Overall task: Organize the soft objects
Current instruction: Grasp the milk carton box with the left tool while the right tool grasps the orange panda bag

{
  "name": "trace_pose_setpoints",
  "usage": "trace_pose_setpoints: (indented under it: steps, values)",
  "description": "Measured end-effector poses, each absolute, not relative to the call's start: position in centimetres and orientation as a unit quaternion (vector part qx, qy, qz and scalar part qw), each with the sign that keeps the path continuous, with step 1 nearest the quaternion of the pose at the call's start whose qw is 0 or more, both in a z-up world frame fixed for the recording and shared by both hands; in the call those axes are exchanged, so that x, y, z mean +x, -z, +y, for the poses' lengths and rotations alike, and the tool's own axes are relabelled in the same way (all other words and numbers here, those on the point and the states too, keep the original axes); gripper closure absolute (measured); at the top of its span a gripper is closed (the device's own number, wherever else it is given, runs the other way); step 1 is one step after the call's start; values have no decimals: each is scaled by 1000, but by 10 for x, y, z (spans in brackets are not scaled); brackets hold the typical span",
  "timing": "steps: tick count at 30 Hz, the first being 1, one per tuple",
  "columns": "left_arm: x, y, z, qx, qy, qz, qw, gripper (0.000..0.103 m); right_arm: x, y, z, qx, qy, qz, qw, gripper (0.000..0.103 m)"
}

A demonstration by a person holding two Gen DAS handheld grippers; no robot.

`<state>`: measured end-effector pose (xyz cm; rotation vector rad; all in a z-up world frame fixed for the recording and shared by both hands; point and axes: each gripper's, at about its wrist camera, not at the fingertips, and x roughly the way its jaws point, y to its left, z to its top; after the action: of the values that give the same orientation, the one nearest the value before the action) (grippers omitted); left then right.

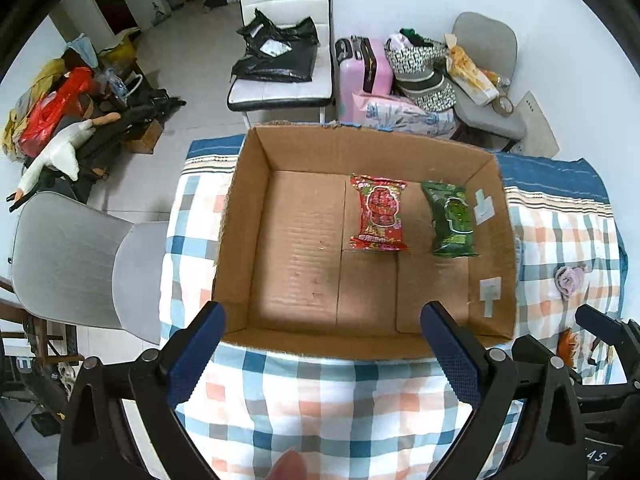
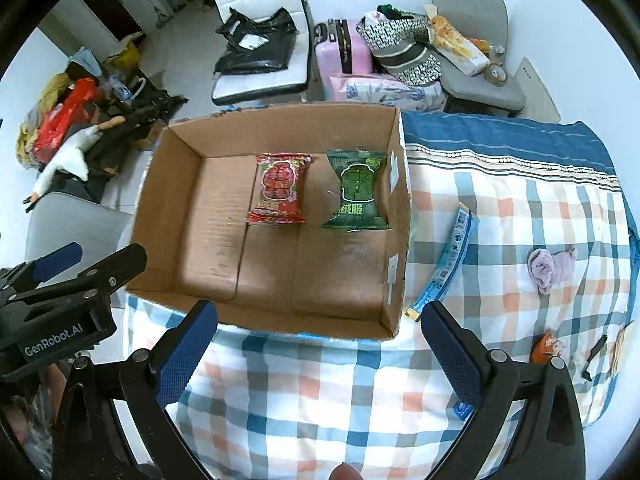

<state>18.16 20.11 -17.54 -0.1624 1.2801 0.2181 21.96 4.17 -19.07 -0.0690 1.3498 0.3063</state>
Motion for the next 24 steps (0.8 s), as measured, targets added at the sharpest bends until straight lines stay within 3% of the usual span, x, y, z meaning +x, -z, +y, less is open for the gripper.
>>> trace_pose_setpoints:
  steps: [6,14,19,24]
  values:
    - [170,144,166,-70,-98,571,812,3,205,162,5,-13,-150,597,788,0]
    - [170,112,59,-31,-51,535,843,3,186,145,-101,28,-142,566,812,0]
    - [173,143,-22,0,2,564,826,3,176,167,-195,32,-63,584,808,0]
    - [168,219,-106,30,54,632,773,3,166,225,-301,65,29,643,763,0]
